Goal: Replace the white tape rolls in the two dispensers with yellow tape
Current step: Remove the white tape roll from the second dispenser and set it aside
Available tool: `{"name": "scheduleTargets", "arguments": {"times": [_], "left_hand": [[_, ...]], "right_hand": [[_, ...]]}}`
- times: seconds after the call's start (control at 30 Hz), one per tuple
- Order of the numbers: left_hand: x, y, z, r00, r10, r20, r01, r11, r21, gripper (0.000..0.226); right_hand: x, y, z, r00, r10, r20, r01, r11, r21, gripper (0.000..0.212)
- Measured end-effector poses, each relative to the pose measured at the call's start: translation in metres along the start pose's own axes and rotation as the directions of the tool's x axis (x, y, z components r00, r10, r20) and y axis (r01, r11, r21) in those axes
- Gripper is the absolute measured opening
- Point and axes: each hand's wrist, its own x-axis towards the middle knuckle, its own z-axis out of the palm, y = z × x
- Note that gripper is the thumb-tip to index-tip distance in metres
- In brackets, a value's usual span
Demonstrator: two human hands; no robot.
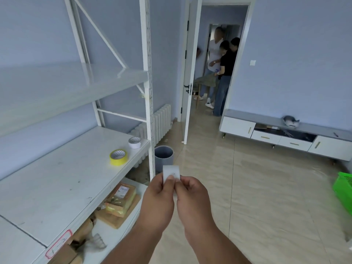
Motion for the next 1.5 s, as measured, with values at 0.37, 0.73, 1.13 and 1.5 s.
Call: {"name": "scheduleTargets", "arguments": {"times": [0.37,0.73,1.13,1.5], "left_hand": [[0.048,-0.001,0.057,0.997,-0.052,-0.065,0.053,0.998,0.017,0.023],[0.15,-0.021,0.059,0.988,-0.076,-0.135,0.082,0.996,0.043,0.021],[0.25,-0.048,0.096,0.929,-0.175,-0.325,0.194,0.981,0.026,0.021],[0.348,-0.114,0.032,0.789,-0.197,-0.582,0.385,0.897,0.219,0.028]], "right_hand": [[0.08,0.005,-0.024,0.995,0.053,0.081,-0.05,0.998,-0.04,0.011],[0.171,0.01,0.024,0.985,0.076,0.157,-0.072,0.997,-0.031,0.011],[0.295,0.026,0.048,0.905,0.165,0.392,-0.119,0.983,-0.14,0.012],[0.402,0.039,0.09,0.808,0.262,0.527,-0.138,0.955,-0.264,0.011]]}}
